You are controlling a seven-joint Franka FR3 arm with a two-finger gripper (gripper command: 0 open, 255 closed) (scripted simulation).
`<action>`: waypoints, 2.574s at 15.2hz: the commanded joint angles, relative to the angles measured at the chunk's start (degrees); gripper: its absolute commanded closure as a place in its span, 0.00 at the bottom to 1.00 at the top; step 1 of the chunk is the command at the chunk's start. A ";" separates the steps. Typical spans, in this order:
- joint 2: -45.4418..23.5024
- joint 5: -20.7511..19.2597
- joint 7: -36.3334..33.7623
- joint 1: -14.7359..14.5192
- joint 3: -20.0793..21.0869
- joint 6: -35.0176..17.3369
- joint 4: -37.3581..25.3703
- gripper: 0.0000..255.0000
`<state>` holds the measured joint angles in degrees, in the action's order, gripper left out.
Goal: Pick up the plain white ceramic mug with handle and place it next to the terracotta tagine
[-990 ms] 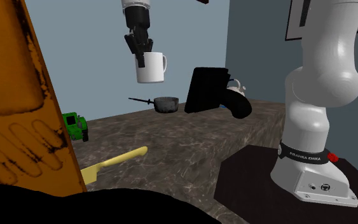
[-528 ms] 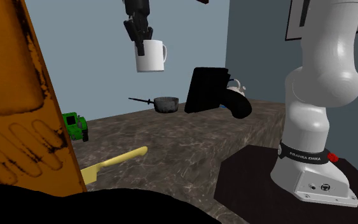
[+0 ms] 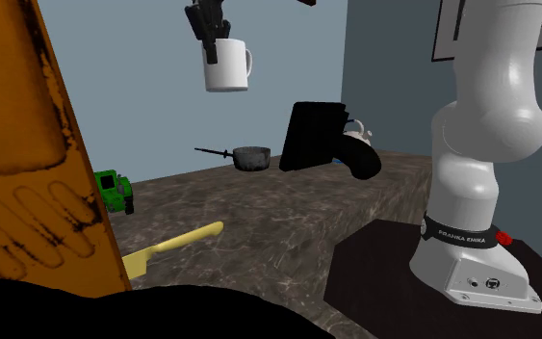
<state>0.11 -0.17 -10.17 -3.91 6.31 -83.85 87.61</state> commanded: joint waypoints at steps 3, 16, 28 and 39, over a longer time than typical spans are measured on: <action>-1.18 -0.14 -0.01 -0.02 0.02 3.49 -4.66 1.00; -0.25 0.16 -3.18 -1.69 1.47 11.52 -11.76 1.00; 15.83 5.02 -15.85 -7.18 8.11 9.84 5.41 1.00; 23.57 11.15 -29.57 -11.98 16.70 10.59 10.74 1.00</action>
<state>22.63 10.30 -38.62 -15.47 22.37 -73.06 97.32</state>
